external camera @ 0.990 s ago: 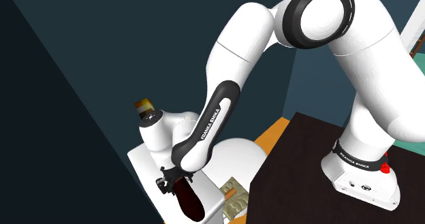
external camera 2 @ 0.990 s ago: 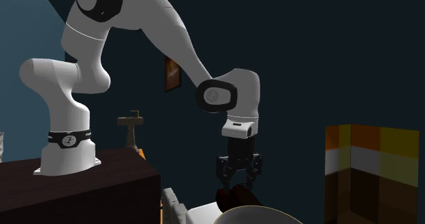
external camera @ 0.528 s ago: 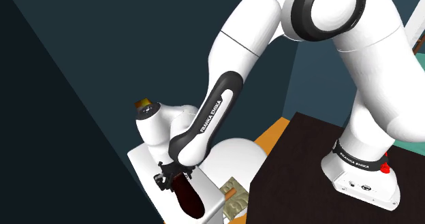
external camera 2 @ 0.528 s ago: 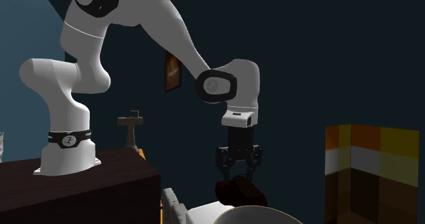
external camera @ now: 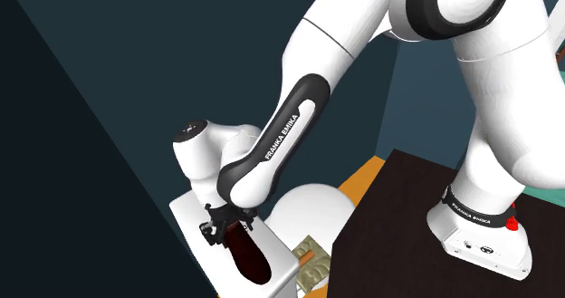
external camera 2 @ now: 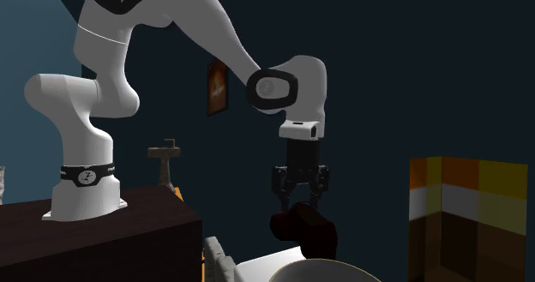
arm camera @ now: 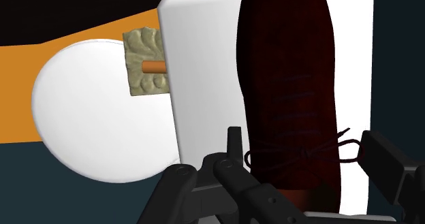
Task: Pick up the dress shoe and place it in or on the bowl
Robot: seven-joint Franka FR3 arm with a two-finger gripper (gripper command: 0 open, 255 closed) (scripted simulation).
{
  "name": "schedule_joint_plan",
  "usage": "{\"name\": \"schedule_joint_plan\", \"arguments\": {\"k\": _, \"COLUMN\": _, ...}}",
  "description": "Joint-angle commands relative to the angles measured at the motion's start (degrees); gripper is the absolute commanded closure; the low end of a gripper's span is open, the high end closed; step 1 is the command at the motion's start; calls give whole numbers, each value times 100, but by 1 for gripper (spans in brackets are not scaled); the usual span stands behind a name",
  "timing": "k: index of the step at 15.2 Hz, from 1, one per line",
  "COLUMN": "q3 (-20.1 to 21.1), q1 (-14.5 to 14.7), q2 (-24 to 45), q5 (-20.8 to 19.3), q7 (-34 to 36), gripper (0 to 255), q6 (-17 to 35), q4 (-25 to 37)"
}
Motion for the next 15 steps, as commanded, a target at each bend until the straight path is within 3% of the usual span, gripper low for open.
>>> {"name": "schedule_joint_plan", "arguments": {"k": 1, "q3": 42, "q1": -37, "q2": -114, "q5": 54, "q7": -37, "gripper": 255, "q6": -110, "q4": 3}}
{"name": "schedule_joint_plan", "arguments": {"k": 15, "q3": 286, "q1": -220, "q2": -834, "q5": 426, "q7": -237, "gripper": 255, "q6": -903, "q4": 123}}
